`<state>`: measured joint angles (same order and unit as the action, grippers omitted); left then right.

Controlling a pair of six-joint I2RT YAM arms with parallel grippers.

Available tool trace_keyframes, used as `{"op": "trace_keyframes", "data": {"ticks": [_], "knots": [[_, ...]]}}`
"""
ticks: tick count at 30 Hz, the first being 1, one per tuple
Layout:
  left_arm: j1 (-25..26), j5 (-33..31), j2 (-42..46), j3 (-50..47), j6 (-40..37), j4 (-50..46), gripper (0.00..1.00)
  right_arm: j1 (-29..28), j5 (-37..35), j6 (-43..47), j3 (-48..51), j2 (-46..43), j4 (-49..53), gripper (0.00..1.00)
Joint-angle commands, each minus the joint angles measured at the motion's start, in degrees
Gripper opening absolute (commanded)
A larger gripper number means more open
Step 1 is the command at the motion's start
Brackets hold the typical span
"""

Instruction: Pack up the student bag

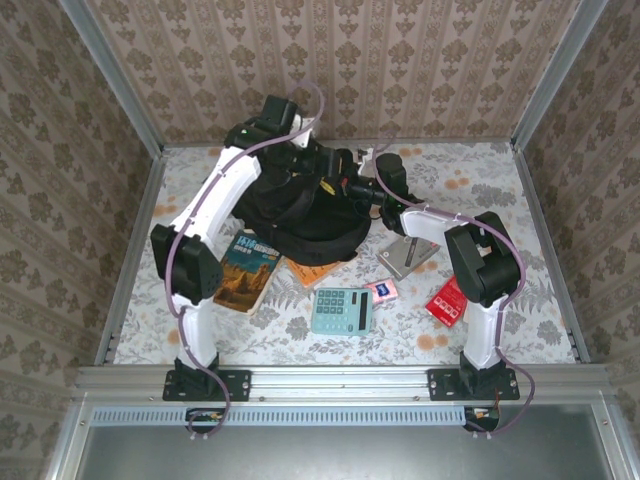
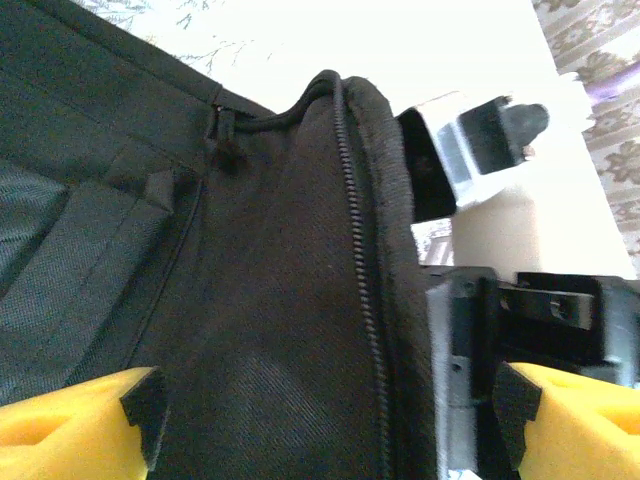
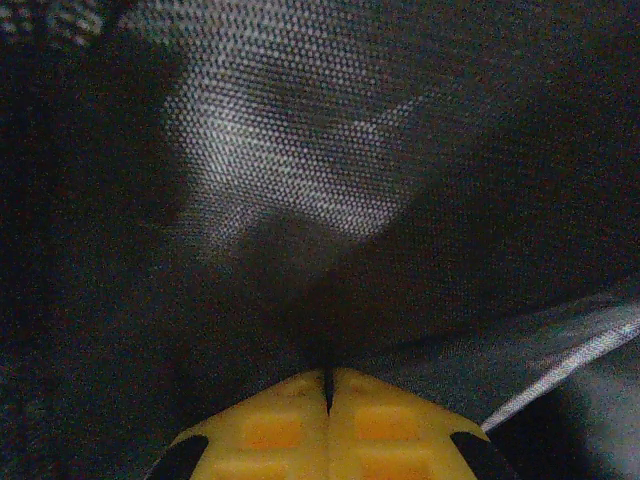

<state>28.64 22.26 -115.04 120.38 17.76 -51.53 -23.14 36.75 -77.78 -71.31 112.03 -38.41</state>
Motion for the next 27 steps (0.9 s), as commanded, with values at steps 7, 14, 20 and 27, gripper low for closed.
{"op": "trace_keyframes", "data": {"ticks": [7,14,20,27], "knots": [[-0.6,-1.8,-3.8,4.0,-1.4,-3.0,0.58,-0.5,1.8,1.0,-1.9,0.4,-1.0,0.00],[-1.5,1.7,-1.9,1.2,0.0,1.5,0.13,-0.8,1.2,2.0,-0.8,-0.1,0.1,0.00],[-2.1,3.4,0.2,-2.2,-0.1,4.7,0.00,-0.8,-1.8,8.5,1.2,-4.9,8.9,0.00],[-4.6,3.9,5.3,-6.8,1.4,10.0,0.00,-1.4,-10.0,21.3,7.4,-18.4,22.0,0.02]]}}
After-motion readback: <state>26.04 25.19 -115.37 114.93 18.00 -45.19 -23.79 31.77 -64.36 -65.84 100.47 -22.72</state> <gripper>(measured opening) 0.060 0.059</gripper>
